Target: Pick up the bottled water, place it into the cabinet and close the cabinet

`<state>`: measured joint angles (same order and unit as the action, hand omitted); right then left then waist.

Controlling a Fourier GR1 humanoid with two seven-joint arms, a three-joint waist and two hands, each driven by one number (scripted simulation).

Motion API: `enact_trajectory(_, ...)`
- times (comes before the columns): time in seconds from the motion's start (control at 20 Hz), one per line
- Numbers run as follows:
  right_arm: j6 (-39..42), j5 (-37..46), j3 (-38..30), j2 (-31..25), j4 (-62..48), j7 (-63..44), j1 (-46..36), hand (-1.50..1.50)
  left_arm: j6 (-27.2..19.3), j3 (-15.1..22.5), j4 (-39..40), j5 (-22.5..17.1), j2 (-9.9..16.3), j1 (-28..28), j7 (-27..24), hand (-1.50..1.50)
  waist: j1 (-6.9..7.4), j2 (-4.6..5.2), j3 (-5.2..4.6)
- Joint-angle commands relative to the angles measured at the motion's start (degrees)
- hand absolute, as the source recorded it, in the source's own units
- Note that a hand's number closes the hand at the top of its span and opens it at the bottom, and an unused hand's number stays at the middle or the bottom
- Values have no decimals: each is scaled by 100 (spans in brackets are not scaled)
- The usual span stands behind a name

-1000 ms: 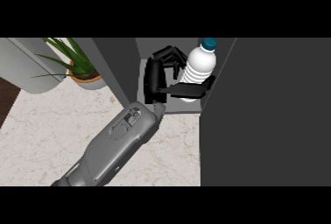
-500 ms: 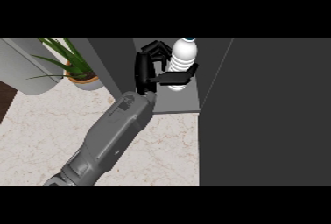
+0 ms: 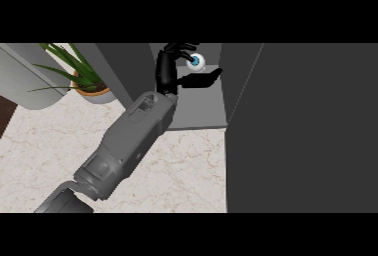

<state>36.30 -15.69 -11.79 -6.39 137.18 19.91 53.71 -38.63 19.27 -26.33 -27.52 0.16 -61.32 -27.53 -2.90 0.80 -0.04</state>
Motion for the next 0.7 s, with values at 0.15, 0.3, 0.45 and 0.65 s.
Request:
enact_trajectory(0.15, 94, -512, -86, 63, 297, -7, 127, -150, 143, -123, 980, 223, 153, -537, -49, -150, -57, 4, 2)
enact_trajectory(0.3, -110, -523, 25, 68, 648, -362, 95, -150, -50, -145, 941, 51, -14, -722, 99, -150, -79, 17, -2)
enact_trajectory(0.45, -167, -382, 39, 7, 631, -463, -42, -150, 369, -437, 1099, 23, -13, -992, 123, -150, 31, 7, -3)
enact_trajectory(0.65, -181, -571, -195, -68, 401, -348, -205, -150, 807, -580, 854, -48, -12, -709, -483, -150, 115, -16, -2)
